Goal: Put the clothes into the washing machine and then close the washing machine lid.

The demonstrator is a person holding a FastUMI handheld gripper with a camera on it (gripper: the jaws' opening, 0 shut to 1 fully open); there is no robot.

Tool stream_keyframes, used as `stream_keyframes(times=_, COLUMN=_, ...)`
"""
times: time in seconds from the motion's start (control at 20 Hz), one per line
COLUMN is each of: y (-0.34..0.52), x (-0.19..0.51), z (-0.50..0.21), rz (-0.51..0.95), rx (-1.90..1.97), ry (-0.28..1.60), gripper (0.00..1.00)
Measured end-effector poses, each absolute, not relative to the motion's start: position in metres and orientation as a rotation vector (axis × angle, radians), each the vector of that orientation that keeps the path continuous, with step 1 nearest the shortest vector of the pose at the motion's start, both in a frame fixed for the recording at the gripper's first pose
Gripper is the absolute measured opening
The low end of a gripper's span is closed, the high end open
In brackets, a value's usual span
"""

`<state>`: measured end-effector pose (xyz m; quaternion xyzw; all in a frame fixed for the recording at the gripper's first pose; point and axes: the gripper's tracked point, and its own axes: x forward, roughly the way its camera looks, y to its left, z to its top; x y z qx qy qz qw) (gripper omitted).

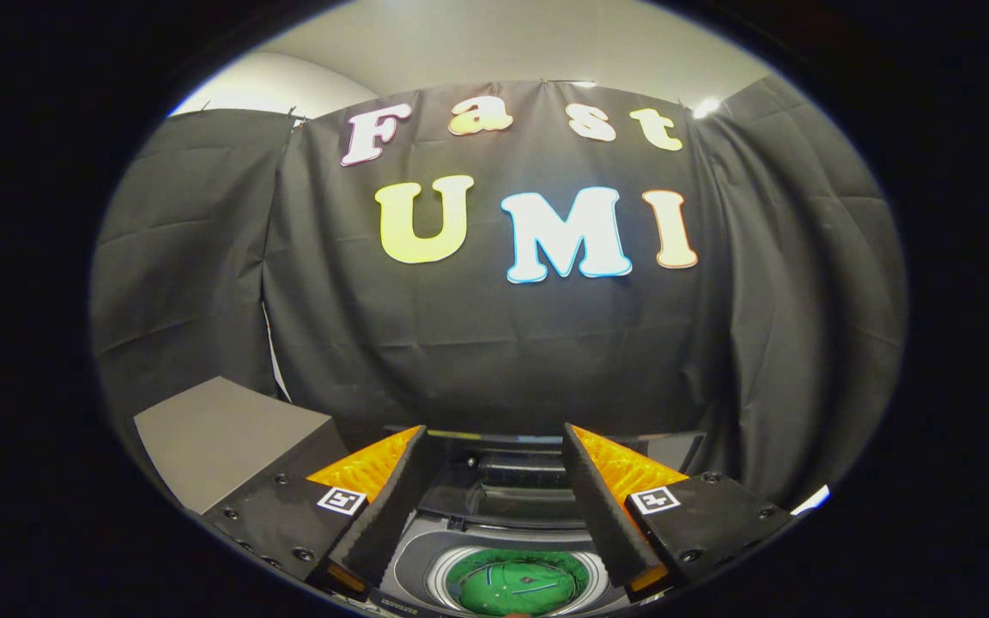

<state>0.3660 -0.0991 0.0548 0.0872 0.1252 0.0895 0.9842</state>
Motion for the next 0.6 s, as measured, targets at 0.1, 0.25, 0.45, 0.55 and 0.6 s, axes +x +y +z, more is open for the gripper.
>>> stream_keyframes(times=0.1, y=-0.099, x=0.384, z=0.059, rz=0.176, rx=0.180, ry=0.247, gripper=0.96)
stream_keyframes(times=0.25, y=-0.100, x=0.413, z=0.052, rz=0.149, rx=0.176, ry=0.269, gripper=0.96)
stream_keyframes(times=0.45, y=-0.106, x=0.447, z=0.028, rz=0.092, rx=0.168, ry=0.356, gripper=0.96)
stream_keyframes(times=0.55, y=-0.108, x=0.460, z=0.016, rz=0.068, rx=0.163, ry=0.401, gripper=0.96)
stream_keyframes(times=0.6, y=-0.110, x=0.467, z=0.010, rz=0.054, rx=0.153, ry=0.422, gripper=0.96)
